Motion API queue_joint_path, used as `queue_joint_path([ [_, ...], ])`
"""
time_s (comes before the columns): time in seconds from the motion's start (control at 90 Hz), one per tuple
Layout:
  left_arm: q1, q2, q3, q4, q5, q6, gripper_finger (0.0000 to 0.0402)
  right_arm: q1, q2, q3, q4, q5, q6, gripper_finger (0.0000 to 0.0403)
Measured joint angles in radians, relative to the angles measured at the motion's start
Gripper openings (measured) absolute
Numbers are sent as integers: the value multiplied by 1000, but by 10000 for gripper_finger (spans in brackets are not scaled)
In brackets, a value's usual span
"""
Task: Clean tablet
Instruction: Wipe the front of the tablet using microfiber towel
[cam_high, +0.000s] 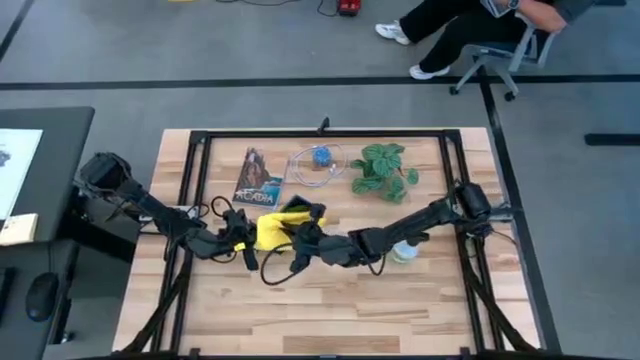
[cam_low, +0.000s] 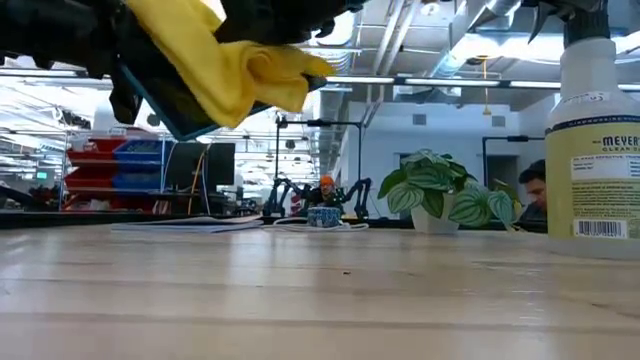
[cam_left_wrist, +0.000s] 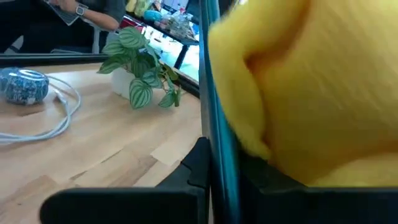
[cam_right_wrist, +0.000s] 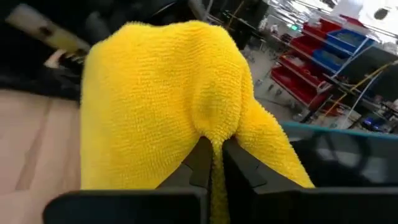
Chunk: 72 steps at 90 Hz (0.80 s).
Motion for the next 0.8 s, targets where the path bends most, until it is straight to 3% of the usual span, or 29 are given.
queue_joint_path([
  [0.111,0,0,3,0,0,-10,9,0,-1,0,3,62,-38,6],
  [0.322,-8,-1,4,-23,4,-38,9,17,-15,-1,22,362,-209,6],
  [0.522,-14,-1,4,-48,13,-54,9,25,-19,-1,23,518,-312,6],
  [0.678,-15,-1,4,-55,15,-61,9,25,-19,-1,26,539,-253,6],
  [0.8,-16,-1,2,-55,16,-61,9,25,-21,-2,29,418,-176,6],
])
